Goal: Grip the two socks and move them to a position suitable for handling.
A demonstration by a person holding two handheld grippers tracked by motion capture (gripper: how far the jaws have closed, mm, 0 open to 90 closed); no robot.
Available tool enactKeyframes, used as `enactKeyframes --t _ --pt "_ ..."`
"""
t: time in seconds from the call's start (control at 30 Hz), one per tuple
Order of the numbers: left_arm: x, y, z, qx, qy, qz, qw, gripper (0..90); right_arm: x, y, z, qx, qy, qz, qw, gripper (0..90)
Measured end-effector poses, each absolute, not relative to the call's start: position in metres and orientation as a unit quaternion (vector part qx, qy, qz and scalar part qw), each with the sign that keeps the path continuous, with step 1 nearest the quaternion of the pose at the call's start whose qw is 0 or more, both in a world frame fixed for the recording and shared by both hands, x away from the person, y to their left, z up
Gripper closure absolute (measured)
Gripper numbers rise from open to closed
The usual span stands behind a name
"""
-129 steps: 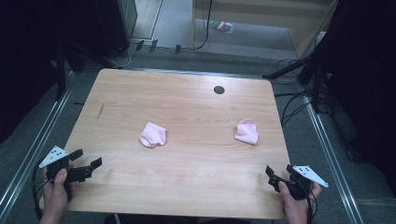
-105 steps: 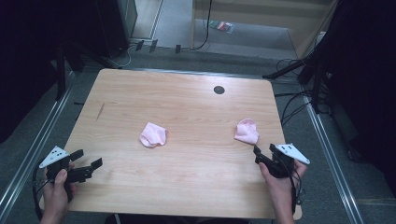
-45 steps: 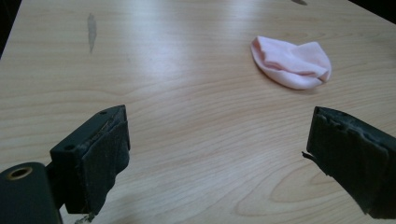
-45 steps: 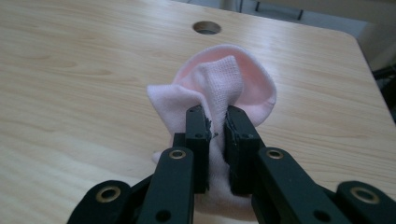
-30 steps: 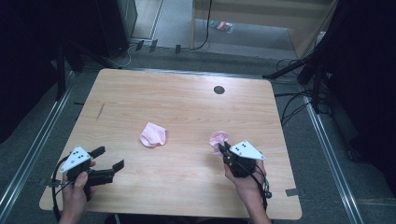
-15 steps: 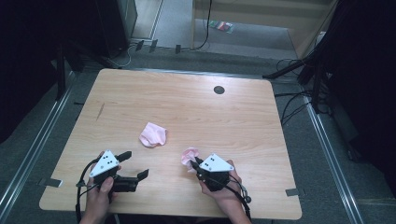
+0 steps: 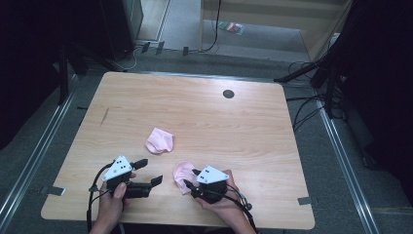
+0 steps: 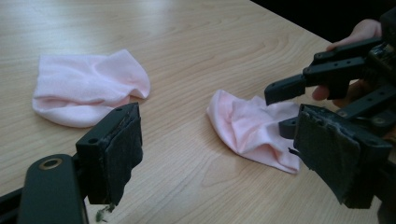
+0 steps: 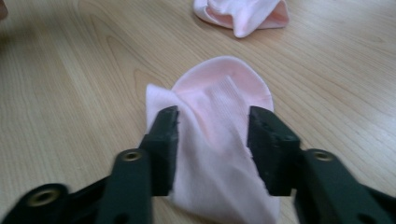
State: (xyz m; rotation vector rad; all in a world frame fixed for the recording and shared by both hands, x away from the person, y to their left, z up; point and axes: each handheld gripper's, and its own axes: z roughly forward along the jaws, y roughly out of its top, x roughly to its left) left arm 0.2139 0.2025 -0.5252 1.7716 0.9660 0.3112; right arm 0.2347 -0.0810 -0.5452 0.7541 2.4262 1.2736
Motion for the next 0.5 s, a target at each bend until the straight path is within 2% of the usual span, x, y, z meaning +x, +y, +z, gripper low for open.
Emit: enactKeyframes --t 0.07,0.2,0.3,0.43,0.5 --pt "0.216 0.202 -0.525 0.737 0.409 0.126 0.523 16.6 0.232 -0.086 -0.537 0.270 0.835 0.458 0.141 50.6" --pt "0.220 0.200 -0.523 0.736 0.416 0.125 0.519 19.1 0.230 -0.082 -0.526 0.303 0.820 0.468 0.131 60.3" --pt "0.221 0.196 -0.524 0.736 0.419 0.128 0.515 21.0 0.232 -0.072 -0.528 0.328 0.816 0.451 0.149 66.6" --pt "0.225 0.191 -0.525 0.740 0.422 0.122 0.510 23.0 0.243 -0.066 -0.536 0.369 0.802 0.447 0.146 69.1" --pt "0.229 0.187 -0.526 0.743 0.425 0.119 0.503 28.1 0.248 -0.063 -0.539 0.375 0.796 0.455 0.136 69.1"
